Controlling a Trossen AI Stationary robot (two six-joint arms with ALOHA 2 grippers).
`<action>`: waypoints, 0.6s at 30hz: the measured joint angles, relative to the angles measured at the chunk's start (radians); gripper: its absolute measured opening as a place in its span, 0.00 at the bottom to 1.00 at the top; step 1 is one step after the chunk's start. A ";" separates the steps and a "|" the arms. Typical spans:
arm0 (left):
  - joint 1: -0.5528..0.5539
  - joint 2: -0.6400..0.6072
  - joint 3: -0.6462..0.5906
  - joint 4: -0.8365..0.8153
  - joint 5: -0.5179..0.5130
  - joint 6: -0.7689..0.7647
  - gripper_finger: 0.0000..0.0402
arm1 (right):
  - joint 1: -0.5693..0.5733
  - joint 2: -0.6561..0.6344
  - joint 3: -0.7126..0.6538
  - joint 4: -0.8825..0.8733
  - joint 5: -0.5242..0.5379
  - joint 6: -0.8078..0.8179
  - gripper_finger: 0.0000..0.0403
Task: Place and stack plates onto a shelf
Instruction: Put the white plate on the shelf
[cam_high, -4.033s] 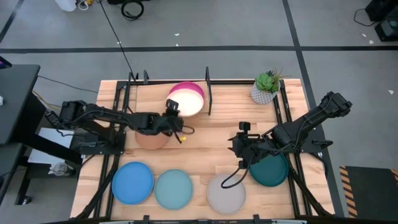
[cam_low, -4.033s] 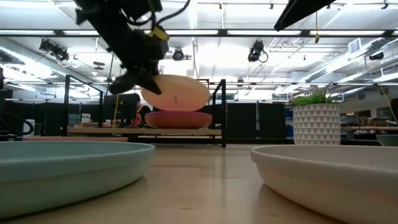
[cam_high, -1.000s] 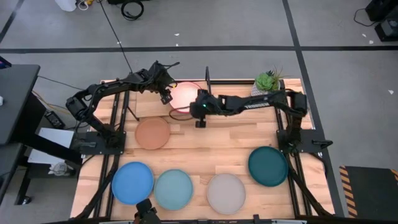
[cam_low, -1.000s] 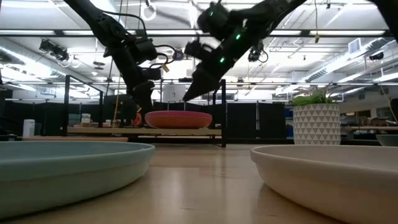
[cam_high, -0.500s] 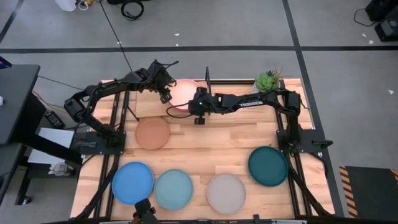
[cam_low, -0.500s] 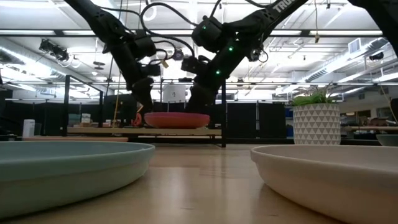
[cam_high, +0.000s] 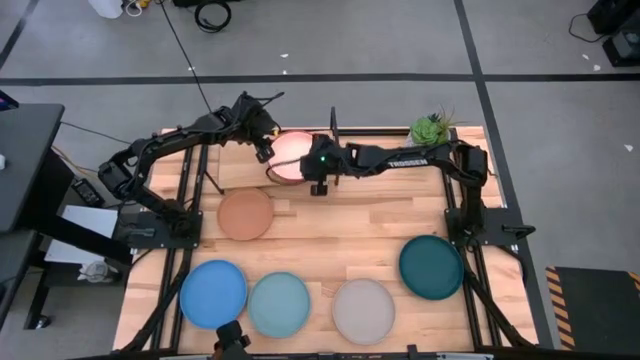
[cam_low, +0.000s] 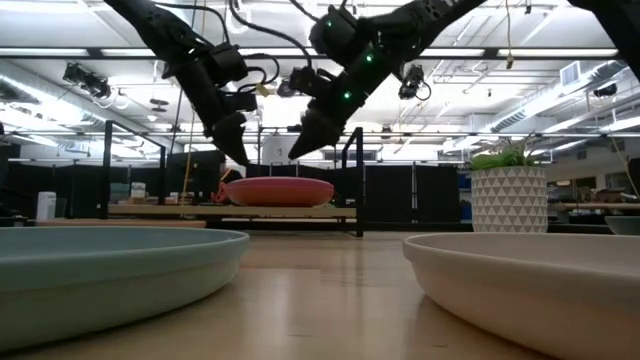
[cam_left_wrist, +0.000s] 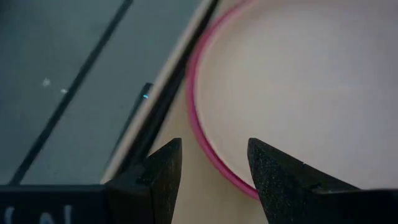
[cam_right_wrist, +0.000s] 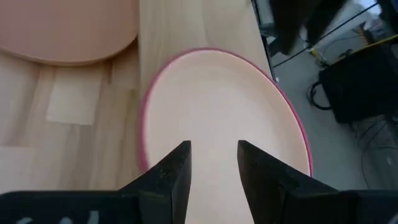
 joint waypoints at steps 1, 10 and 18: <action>0.000 0.000 0.000 -0.013 0.005 0.004 0.48 | -0.016 0.000 0.000 0.001 -0.023 0.001 0.34; 0.009 0.000 0.000 -0.035 -0.003 0.024 0.48 | -0.070 0.000 0.002 -0.077 -0.085 0.048 0.34; 0.006 0.000 0.000 -0.027 -0.015 0.024 0.48 | -0.019 0.002 0.001 -0.108 0.013 0.025 0.34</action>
